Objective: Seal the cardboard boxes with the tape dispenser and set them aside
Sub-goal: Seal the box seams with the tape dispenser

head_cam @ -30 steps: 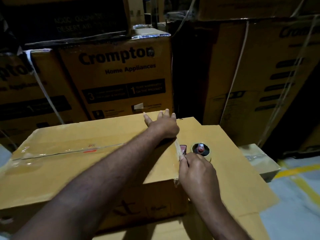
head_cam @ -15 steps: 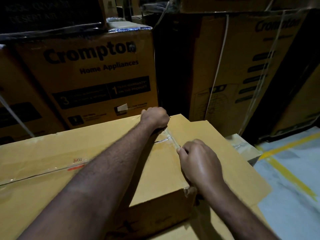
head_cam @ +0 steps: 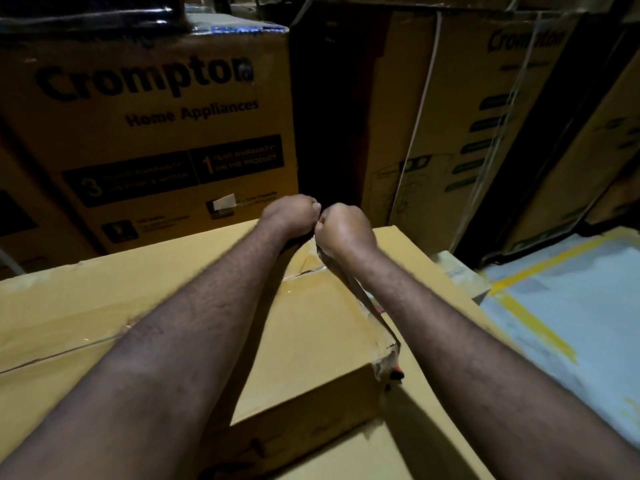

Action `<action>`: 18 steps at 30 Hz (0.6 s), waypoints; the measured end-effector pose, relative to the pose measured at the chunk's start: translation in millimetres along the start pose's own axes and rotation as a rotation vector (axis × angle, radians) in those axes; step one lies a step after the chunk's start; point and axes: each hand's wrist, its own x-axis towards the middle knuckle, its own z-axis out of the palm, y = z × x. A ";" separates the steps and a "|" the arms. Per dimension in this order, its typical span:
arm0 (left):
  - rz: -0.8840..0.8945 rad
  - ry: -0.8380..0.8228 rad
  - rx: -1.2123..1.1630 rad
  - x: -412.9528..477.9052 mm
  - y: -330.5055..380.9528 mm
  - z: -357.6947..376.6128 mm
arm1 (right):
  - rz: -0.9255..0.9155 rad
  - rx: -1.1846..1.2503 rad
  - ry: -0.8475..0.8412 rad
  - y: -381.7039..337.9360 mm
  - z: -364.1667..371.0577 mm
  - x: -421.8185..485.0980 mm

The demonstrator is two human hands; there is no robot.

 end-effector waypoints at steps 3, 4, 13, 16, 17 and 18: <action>-0.027 0.058 -0.011 1.3 1.3 10.5 | -0.031 -0.015 -0.010 11.8 -8.6 -21.0; -0.037 0.065 -0.015 2.2 2.6 12.3 | -0.051 -0.023 -0.001 18.4 -13.3 -33.2; -0.060 0.059 -0.016 -1.4 12.1 12.7 | -0.212 0.116 0.143 83.5 -43.4 -150.0; -0.056 0.062 -0.043 -4.3 8.2 12.0 | -0.322 0.225 0.210 95.0 -45.4 -173.4; -0.048 0.067 -0.041 -5.6 8.7 11.0 | -0.356 0.246 0.197 101.0 -45.8 -178.7; -0.040 0.075 -0.039 -7.2 9.5 10.3 | -0.391 0.258 0.159 107.9 -46.3 -183.3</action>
